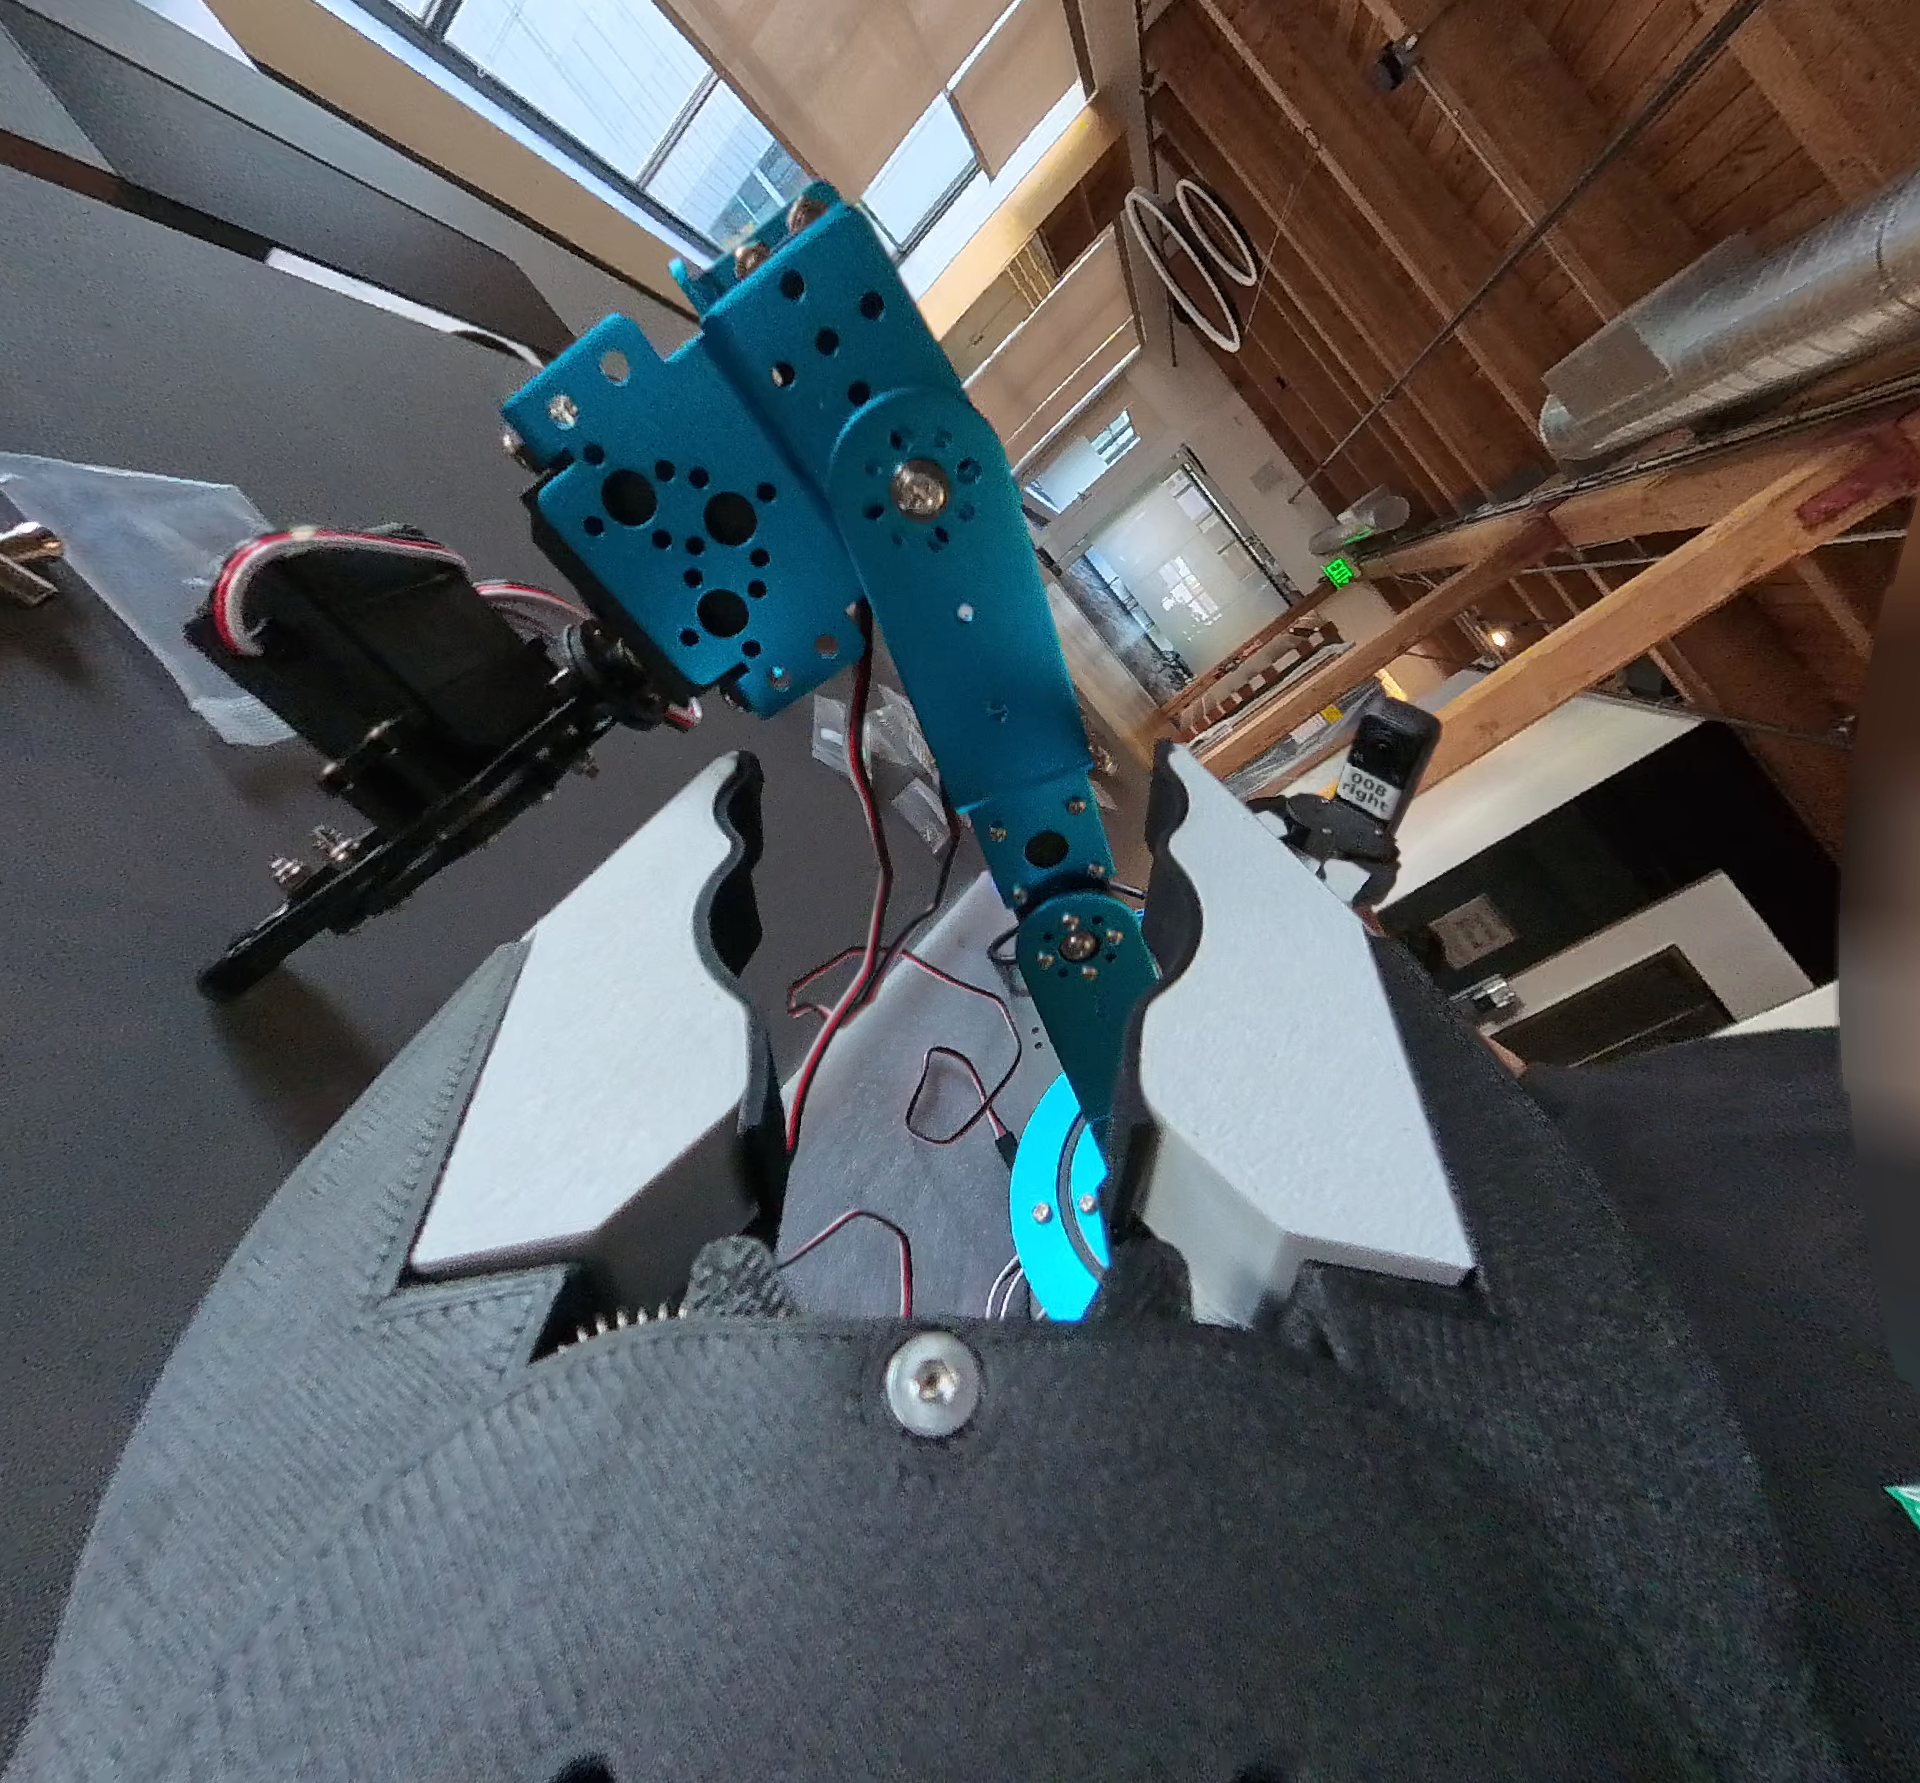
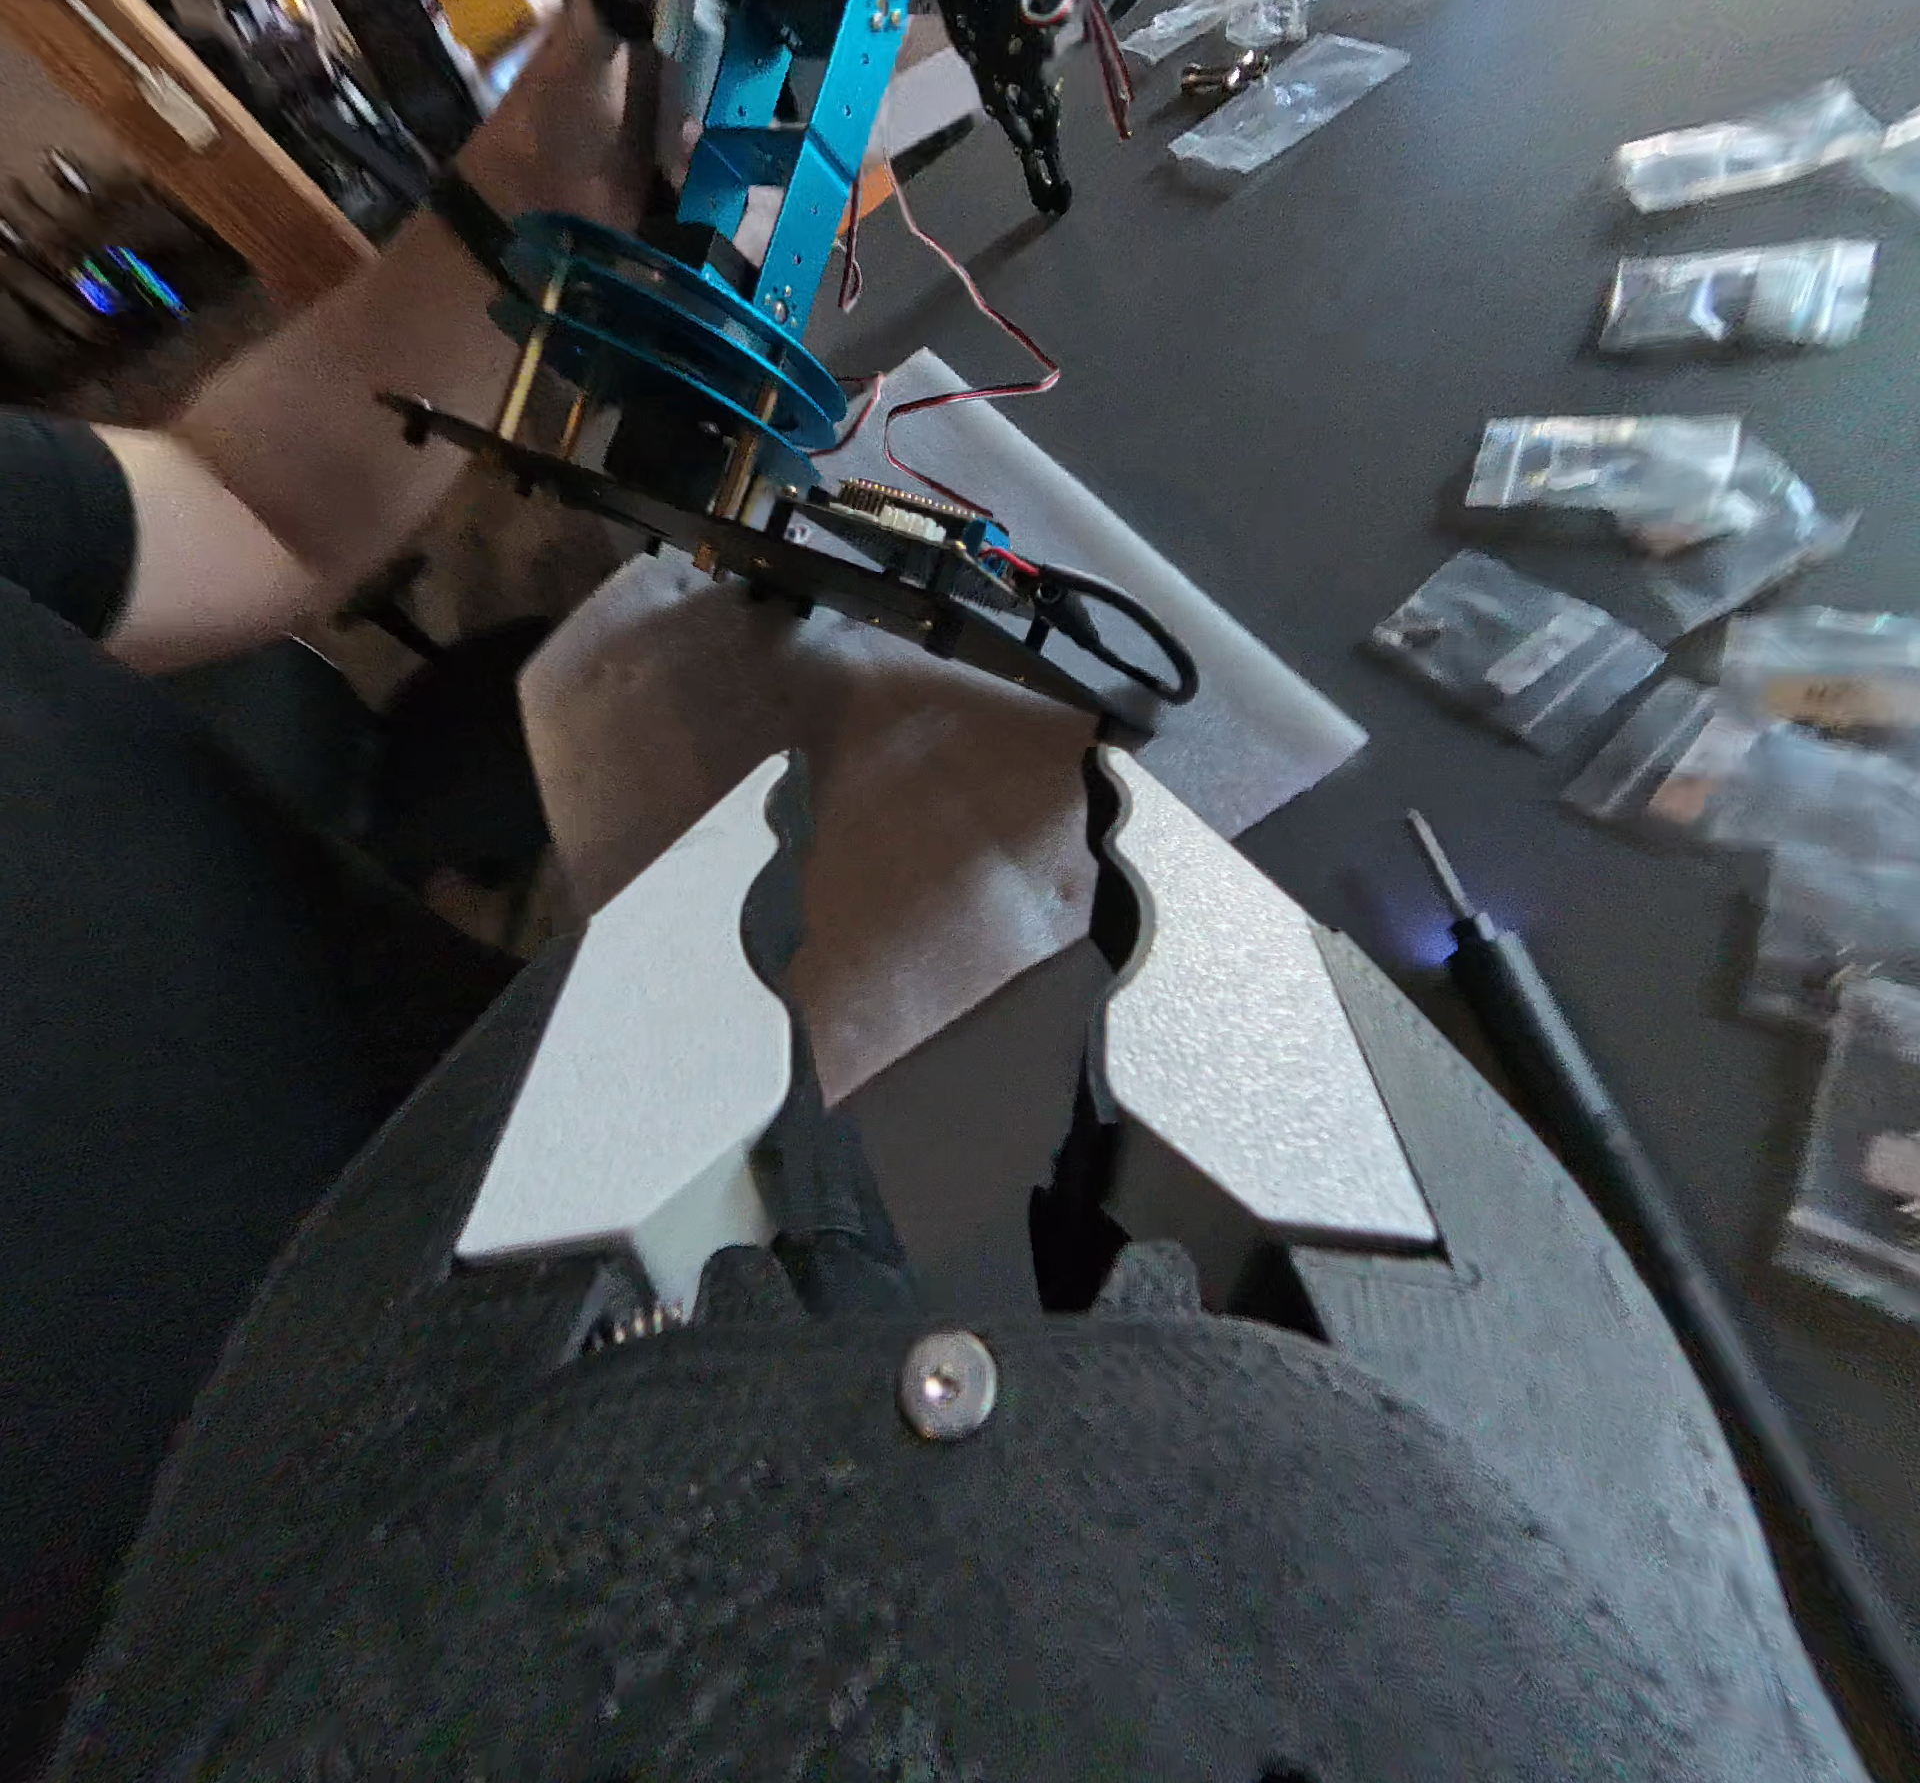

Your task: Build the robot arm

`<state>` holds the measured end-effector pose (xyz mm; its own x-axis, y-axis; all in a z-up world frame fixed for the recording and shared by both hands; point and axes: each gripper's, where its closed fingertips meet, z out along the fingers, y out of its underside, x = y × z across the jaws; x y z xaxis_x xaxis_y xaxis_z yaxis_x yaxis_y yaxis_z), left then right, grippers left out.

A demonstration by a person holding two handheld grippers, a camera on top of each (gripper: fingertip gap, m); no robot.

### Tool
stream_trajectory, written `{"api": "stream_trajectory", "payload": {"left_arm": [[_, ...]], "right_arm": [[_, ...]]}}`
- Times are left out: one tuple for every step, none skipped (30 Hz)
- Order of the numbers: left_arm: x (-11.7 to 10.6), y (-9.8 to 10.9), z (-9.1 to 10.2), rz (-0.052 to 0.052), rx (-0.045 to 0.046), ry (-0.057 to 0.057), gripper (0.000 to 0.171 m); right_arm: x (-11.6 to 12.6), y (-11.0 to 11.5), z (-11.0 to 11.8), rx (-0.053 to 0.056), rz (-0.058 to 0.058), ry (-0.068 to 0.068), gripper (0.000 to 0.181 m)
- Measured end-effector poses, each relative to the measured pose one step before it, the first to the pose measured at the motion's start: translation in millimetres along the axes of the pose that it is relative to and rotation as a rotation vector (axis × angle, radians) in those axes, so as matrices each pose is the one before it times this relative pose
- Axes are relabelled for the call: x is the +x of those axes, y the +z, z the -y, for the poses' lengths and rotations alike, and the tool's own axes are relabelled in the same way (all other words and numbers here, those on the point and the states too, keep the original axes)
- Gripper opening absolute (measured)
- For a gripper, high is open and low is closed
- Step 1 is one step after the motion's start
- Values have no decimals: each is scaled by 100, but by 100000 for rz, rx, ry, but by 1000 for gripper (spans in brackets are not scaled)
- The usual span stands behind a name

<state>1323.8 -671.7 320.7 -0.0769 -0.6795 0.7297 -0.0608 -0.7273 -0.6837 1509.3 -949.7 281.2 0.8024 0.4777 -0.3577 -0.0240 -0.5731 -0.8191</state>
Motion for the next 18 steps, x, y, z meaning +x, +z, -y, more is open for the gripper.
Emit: {"api": "stream_trajectory", "payload": {"left_arm": [[37, 196, 207, -691, 319, -394, 73], [-101, 143, 186, 302, 139, -453, 70], [-232, 144, 60, 1510, -620, -345, 67], [-191, 132, -20, 1504, -992, -88, 64], [-61, 89, -1, 704, -892, -171, 64], [0, 20, -21, 241, -863, -767, 64], [50, 9, -68, -264, -998, -1589, 63], [235, -6, -71, -1522, -784, -2025, 60], [478, 14, -30, -3074, -192, -2049, 48], [101, 41, 27, -674, 296, -2097, 49], [86, 81, 23, -386, 268, -467, 50], [321, 127, -127, -1787, -857, 102, 41], [202, 179, -102, -1198, -1088, -555, 37], [45, 223, -104, -235, -1138, -652, 38], [102, 236, -100, -1089, -1175, -1232, 39], [247, 245, -23, -2550, -801, -2341, 40], [193, 196, 119, -2268, -45, -2105, 42], [-96, 129, 54, -17, -354, -548, 40]], "right_arm": [[-139, 151, 235, -1502, -1790, -5974, 50], [-105, 68, 310, -953, -1921, -5736, 47], [-141, -21, 421, 335, -1409, -4958, 41], [-341, -88, 480, 1063, -65, -4224, 32], [-552, -97, 513, 1424, 761, -4552, 24], [-688, -20, 559, 1967, 826, -5538, 23], [-740, 130, 486, 1402, 220, -6615, 22], [-777, 326, 443, 858, -361, -7770, 20], [-862, 581, 397, 697, -293, -8706, 20], [-902, 769, 270, -255, -118, -9349, 21], [-623, 842, 123, -1450, -1403, -9491, 21], [-437, 833, 73, -2150, -1626, -9051, 20], [-377, 770, 199, -1640, -724, -7998, 21], [-347, 694, 321, -798, 553, -6434, 22], [-107, 597, 224, -1364, 392, -4739, 23], [240, 435, 220, -1488, -1050, -3756, 24], [-11, 367, 125, -1590, 930, -4065, 24], [0, 316, -126, -2983, 1049, -4039, 25]]}}
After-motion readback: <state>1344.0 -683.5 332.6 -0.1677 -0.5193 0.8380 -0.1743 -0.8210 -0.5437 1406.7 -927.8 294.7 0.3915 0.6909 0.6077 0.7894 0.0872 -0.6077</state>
